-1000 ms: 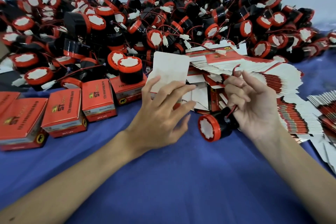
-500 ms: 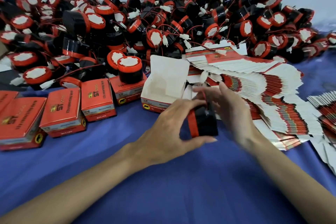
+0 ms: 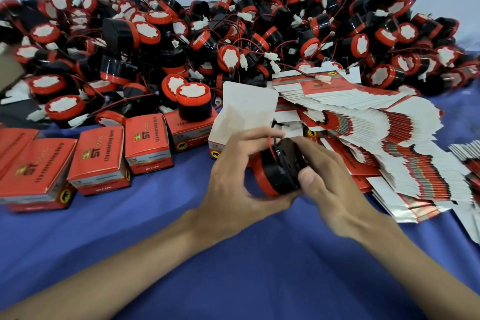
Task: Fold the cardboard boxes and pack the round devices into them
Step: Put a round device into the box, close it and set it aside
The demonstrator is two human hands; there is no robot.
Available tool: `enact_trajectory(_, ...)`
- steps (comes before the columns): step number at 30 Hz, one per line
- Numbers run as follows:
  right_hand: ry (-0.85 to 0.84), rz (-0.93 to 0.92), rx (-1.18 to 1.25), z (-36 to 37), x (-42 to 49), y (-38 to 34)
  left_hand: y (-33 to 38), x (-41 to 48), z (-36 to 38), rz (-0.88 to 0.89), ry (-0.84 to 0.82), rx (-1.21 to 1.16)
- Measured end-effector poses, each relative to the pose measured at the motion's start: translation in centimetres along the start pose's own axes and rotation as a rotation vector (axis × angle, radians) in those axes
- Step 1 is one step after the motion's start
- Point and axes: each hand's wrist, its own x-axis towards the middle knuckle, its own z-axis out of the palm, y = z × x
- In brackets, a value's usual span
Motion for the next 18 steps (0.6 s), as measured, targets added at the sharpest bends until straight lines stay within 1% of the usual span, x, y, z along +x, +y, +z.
enact_trajectory(2,-0.009,0.054,0.059,0.0,-0.1,-0.4,0.1,0.0,0.0,-0.039,0.031,0.008)
enact_trajectory(7,0.033,0.033,-0.008,0.2,-0.3,-1.3,-0.2,-0.1,0.2,-0.131,0.153,-0.055)
enact_trajectory(9,0.082,0.067,0.089,0.3,-0.3,-1.5,-0.5,0.0,0.2,-0.158,0.195,-0.071)
enact_trajectory(12,0.221,0.140,0.386,0.9,-0.3,-1.6,-0.6,0.4,0.2,-0.206,0.244,-0.051)
enact_trajectory(13,0.273,0.142,0.436,1.4,-0.4,-1.7,-0.6,0.4,0.2,-0.215,0.251,-0.045)
enact_trajectory(16,0.373,0.106,0.527,2.9,-0.9,-1.8,-0.4,0.4,0.0,-0.261,0.250,-0.034)
enact_trajectory(17,0.381,0.069,0.527,3.2,-1.1,-1.8,-0.1,0.5,0.1,-0.310,0.249,-0.044)
enact_trajectory(18,0.381,0.015,0.465,3.4,-1.3,-1.8,0.2,0.8,0.1,-0.382,0.255,-0.068)
